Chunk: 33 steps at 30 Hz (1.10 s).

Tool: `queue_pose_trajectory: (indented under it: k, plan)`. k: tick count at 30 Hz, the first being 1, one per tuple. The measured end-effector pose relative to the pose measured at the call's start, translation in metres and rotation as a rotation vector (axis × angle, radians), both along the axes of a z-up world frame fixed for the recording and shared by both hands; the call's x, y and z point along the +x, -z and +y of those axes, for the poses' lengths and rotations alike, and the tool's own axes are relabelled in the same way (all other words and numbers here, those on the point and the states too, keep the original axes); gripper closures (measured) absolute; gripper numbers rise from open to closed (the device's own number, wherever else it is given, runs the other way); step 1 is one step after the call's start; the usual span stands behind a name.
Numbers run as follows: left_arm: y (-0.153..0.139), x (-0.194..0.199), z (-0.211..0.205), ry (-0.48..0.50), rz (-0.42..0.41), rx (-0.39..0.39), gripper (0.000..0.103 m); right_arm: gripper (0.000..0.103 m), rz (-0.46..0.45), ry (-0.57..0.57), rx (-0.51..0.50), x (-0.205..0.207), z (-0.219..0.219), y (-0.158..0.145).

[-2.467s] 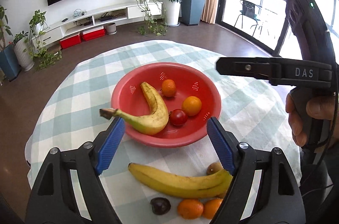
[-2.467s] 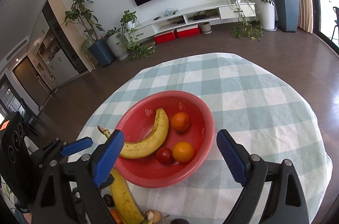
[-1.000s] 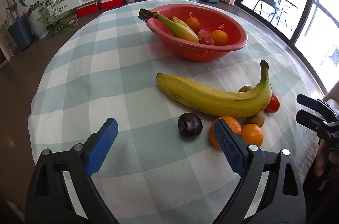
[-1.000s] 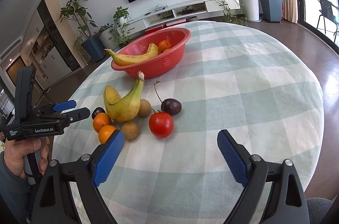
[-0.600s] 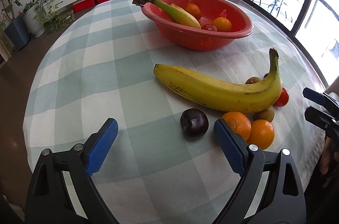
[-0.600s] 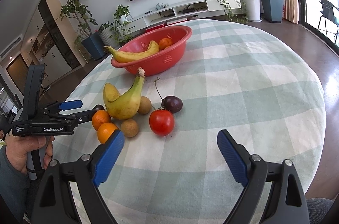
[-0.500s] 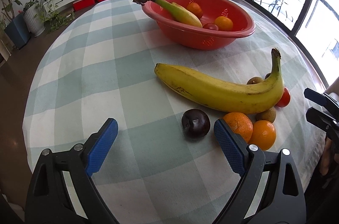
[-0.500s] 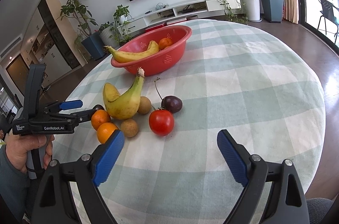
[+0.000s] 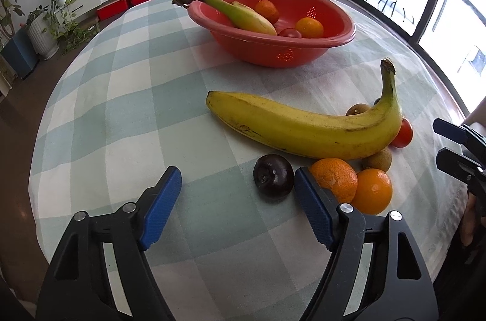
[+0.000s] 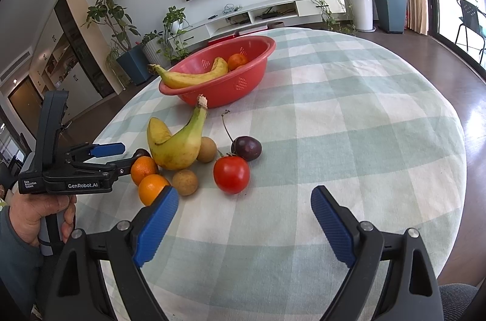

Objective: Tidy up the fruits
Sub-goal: 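Move the left tool back over the remaining fruit toward the dark plum, then close the left tool on the dark plum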

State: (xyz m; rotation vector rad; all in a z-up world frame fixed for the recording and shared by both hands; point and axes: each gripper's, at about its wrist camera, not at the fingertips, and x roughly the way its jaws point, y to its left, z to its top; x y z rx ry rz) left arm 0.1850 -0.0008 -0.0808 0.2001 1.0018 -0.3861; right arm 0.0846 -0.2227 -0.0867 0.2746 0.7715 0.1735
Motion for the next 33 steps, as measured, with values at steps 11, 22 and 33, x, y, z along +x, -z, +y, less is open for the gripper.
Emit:
queue_pose_trajectory:
  k: [11,22,33]
  plan:
    - [-0.003,-0.004,-0.011,0.044,0.001,-0.009,0.054,0.013,0.001,-0.002,-0.006,-0.001,0.001,-0.001]
    - [0.006,-0.005,-0.009,0.068,0.038,0.0,0.054,0.013,0.012,-0.013,-0.015,0.0,0.003,0.002]
    - [0.007,-0.007,-0.013,0.081,0.033,-0.026,0.072,0.014,0.013,-0.016,-0.019,-0.002,0.004,0.001]
